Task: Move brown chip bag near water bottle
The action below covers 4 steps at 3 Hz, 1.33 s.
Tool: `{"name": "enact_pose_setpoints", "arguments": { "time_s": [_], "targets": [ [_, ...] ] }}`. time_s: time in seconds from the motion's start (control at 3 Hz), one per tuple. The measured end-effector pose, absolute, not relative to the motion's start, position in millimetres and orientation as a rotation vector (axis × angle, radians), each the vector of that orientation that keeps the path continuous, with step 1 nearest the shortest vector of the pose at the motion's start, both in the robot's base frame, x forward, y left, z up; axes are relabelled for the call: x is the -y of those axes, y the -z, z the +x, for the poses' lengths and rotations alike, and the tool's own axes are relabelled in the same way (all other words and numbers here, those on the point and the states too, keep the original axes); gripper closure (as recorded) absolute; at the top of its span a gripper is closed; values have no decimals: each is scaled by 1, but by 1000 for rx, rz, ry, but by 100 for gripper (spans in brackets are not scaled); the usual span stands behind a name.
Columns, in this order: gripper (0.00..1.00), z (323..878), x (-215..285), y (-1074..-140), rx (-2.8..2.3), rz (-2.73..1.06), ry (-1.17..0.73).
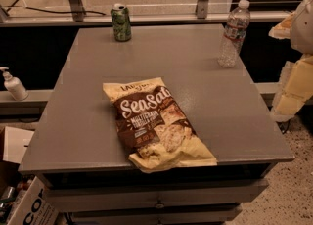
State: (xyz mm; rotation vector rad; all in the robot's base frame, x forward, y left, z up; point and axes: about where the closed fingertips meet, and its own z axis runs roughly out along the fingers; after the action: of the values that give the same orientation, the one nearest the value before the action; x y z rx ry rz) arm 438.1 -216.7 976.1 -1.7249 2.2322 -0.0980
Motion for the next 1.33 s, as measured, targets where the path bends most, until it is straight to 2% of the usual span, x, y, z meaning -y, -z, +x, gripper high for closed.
{"name": "enact_pose_setpoints", "arguments": {
  "time_s": [0.67,1.33],
  "targets": [
    [0,443,214,-973,-2190,-1725,59],
    [0,430,162,-911,-2170,-1659,-250]
  ]
}}
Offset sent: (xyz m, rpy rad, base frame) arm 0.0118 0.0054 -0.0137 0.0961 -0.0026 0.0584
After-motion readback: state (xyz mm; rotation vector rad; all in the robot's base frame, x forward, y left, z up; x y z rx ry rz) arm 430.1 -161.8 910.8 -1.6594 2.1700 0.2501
